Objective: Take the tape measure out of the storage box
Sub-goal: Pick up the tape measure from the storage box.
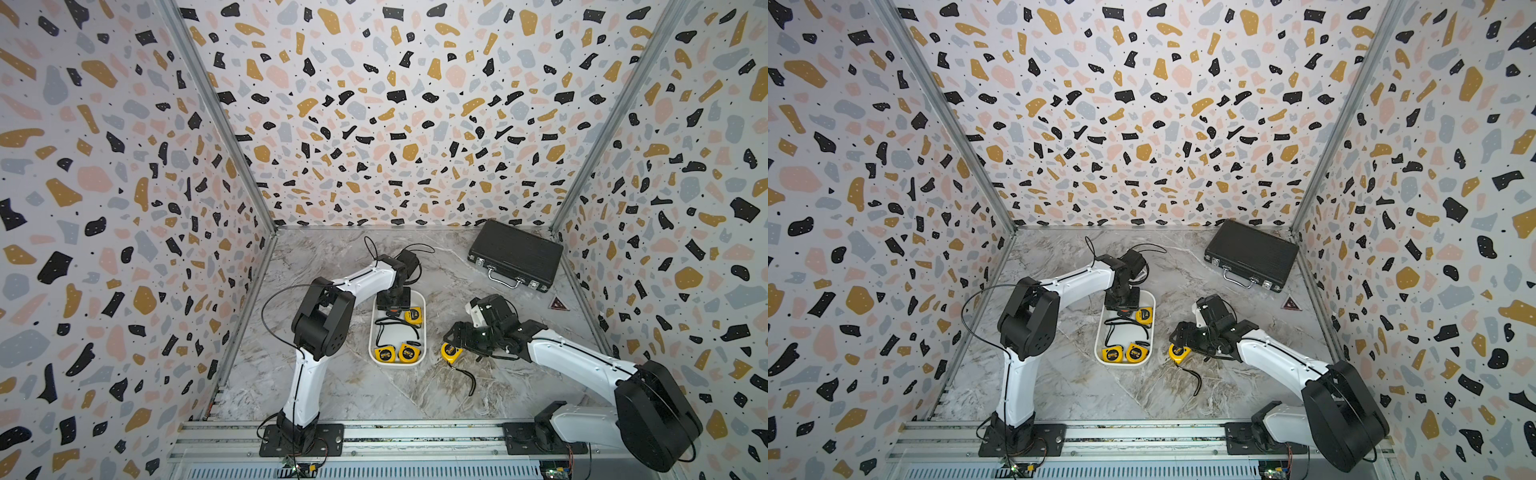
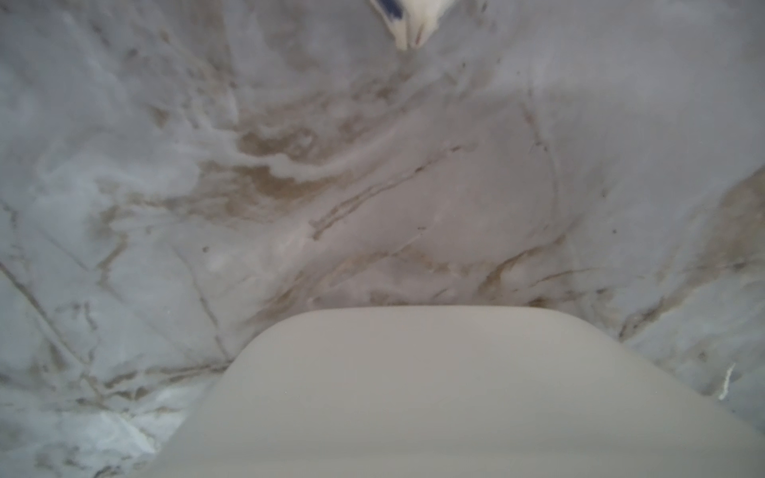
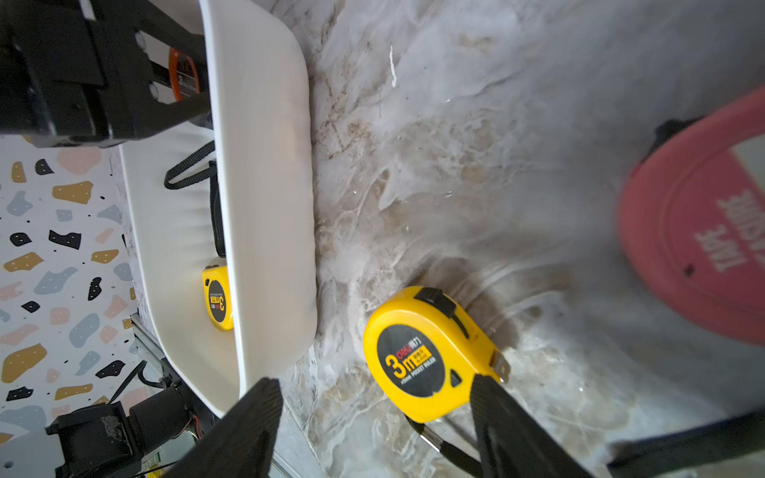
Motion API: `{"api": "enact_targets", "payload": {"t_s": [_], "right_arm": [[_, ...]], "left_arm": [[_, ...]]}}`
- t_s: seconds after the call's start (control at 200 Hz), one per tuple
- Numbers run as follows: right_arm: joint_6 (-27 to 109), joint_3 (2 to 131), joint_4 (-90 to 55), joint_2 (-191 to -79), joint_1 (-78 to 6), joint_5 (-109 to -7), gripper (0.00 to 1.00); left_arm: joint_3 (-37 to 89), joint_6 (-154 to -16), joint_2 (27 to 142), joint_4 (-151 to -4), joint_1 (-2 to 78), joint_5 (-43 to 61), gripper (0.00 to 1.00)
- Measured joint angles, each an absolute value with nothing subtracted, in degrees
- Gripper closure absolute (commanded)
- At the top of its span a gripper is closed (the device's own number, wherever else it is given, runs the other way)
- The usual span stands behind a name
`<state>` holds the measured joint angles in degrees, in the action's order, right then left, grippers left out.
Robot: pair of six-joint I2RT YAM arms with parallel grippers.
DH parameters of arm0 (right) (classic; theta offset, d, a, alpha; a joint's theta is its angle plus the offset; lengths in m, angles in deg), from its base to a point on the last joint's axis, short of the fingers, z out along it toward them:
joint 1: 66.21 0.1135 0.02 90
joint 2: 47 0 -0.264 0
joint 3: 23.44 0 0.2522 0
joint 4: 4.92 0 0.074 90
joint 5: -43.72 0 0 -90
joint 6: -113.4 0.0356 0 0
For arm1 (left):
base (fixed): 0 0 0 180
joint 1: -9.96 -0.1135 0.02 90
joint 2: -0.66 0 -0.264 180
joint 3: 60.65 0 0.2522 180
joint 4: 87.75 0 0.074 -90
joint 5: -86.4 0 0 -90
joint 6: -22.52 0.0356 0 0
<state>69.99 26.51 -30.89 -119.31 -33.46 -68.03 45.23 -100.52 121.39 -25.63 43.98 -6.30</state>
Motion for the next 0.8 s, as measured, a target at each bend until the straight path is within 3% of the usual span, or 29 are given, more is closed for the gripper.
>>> {"api": "enact_targets", "payload": {"t_s": [0.435,0.801], "right_arm": [[69.4,26.5,-29.7,-115.2,-33.5,-69.1,0.13],[69.2,26.5,-24.7,-106.9,-33.1,-68.4,0.02]], "left_arm": [[40.2,-112.1,101.4,-25.2,47.4,-5.5,1.00],[39.8,-128.6,92.5,-25.6,53.0,-2.6,1.00]]}}
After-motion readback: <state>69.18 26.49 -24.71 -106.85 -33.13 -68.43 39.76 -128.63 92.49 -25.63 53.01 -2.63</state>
